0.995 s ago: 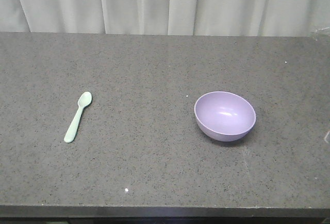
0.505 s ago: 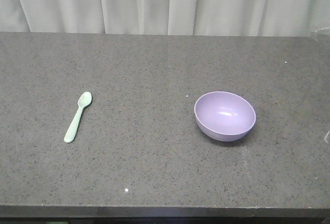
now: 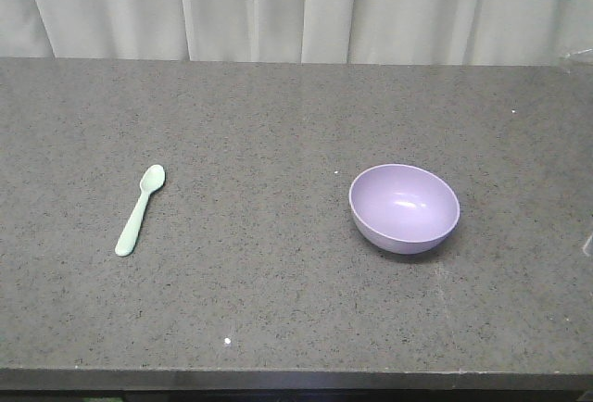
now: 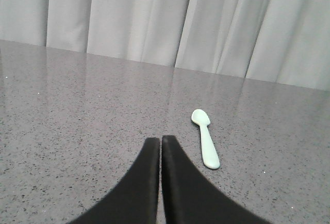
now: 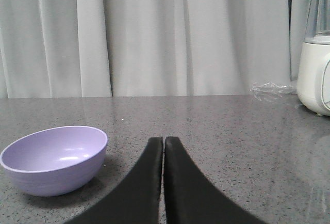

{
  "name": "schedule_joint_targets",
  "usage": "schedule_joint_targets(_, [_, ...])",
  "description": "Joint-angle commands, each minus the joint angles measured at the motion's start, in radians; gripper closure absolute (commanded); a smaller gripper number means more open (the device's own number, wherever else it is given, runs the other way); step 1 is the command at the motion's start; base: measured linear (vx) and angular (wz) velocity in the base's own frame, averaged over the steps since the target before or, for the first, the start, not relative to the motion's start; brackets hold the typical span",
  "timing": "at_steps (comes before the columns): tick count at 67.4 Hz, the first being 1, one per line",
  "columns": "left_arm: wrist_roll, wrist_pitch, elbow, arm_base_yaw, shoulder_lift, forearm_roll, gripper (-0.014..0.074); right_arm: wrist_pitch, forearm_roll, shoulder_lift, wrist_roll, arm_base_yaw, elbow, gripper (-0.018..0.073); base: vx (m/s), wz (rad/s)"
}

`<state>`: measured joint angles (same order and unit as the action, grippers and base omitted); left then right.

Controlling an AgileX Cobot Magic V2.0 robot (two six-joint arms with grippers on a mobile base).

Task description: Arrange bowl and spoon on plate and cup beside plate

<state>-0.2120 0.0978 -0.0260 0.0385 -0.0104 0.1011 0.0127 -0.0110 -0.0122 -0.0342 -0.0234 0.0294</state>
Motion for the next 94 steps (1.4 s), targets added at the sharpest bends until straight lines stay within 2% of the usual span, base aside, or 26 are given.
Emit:
schedule_joint_targets(1, [0.0, -0.08, -0.021, 0.0, -0.014, -0.008, 0.0602, 0.076, 0.005, -0.009, 0.005, 0.002, 0.008, 0.0564, 0.0, 0.0])
schedule_joint_targets(94, [0.0, -0.08, -0.021, 0.0, -0.014, -0.008, 0.0602, 0.076, 0.005, -0.009, 0.005, 0.002, 0.008, 0.0564, 0.0, 0.0])
